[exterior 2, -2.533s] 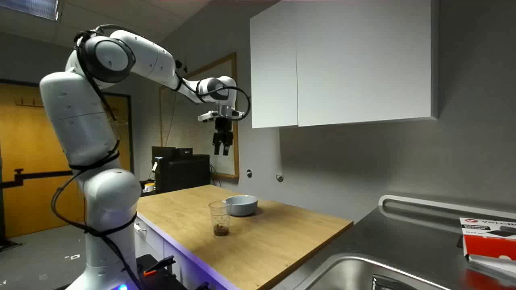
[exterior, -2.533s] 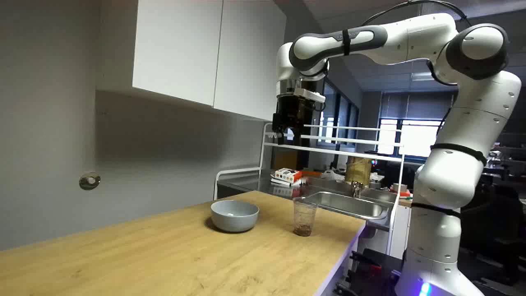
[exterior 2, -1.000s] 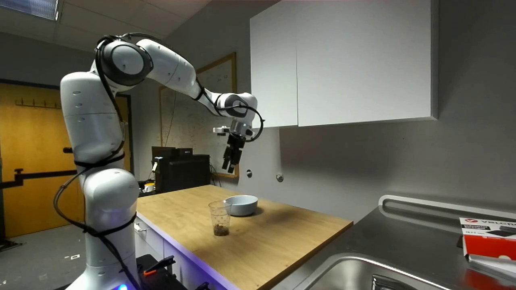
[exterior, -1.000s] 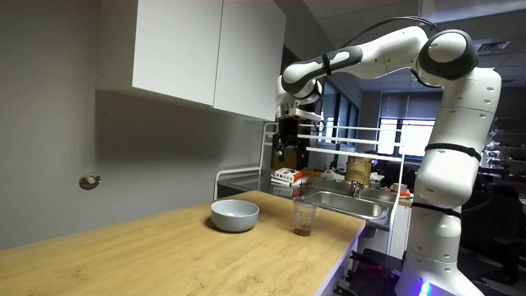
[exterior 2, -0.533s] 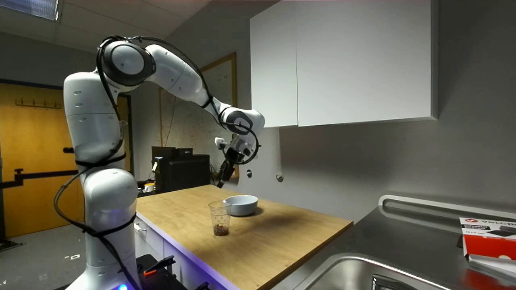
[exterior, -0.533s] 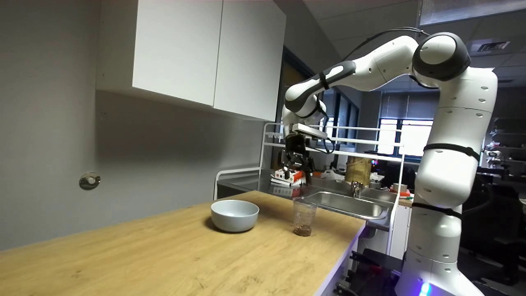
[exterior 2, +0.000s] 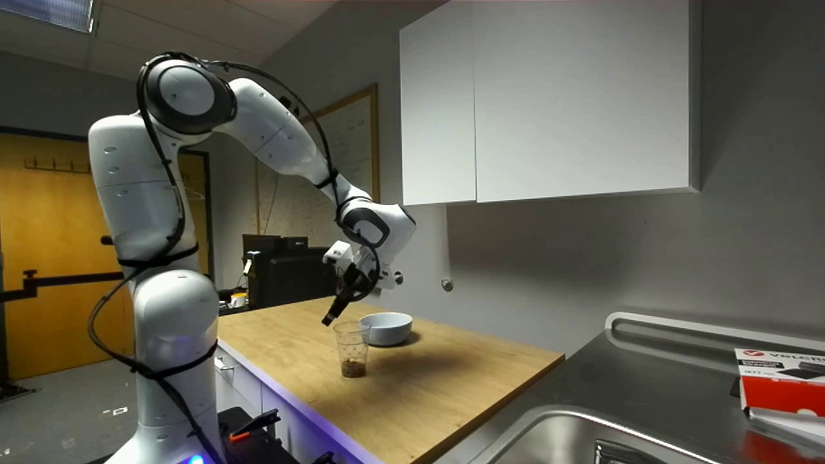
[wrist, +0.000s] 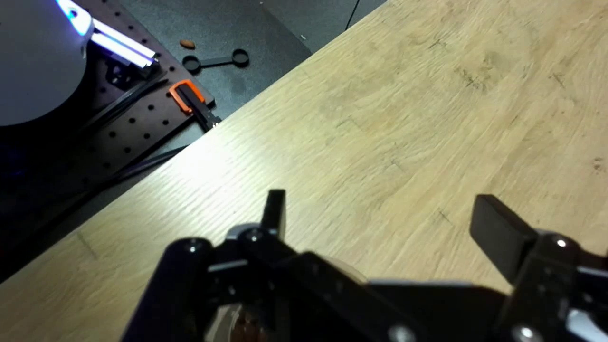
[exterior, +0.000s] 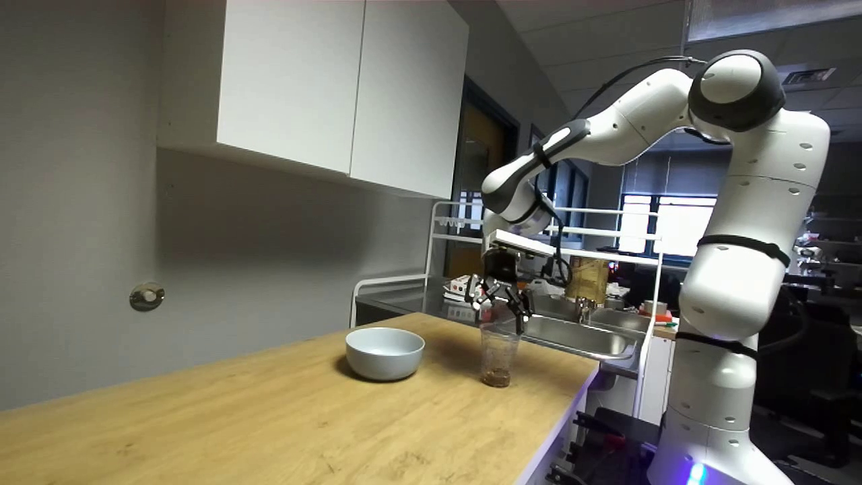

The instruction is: Pour the contents of the cup into the bowl

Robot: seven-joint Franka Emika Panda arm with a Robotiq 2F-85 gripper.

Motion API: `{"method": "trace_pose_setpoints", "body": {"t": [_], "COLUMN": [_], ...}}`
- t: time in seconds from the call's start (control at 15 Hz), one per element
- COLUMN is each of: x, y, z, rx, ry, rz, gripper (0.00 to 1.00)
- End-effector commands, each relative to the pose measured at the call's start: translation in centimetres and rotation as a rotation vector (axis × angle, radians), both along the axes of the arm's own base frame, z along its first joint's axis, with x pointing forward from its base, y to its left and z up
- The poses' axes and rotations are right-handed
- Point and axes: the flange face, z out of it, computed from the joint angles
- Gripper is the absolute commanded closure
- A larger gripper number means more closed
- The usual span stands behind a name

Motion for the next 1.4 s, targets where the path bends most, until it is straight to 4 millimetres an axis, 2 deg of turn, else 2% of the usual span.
{"method": "trace_pose_setpoints", "body": {"t": [0.0,0.2,0.4,0.8,0.87,0.93,1.07,1.33], "x": [-3.3,-4.9,-5.7,-7.0,-7.1,-6.3,-5.9,-5.6], "y": [0.5,0.8,1.2,2.9,2.7,2.5,1.6,-0.6], "z": [-1.9,-3.2,-3.2,1.2,1.7,2.6,3.4,3.1], "rx": [0.003,-0.009,-0.032,-0.056,-0.064,-0.086,-0.119,-0.171], "ry": [0.008,0.004,-0.018,-0.155,-0.164,-0.173,-0.176,-0.152], "rz": [-0.132,-0.200,-0.236,-0.242,-0.257,-0.286,-0.352,-0.462], "gripper": [0.00,0.00,0.00,0.00,0.00,0.00,0.00,0.00]}}
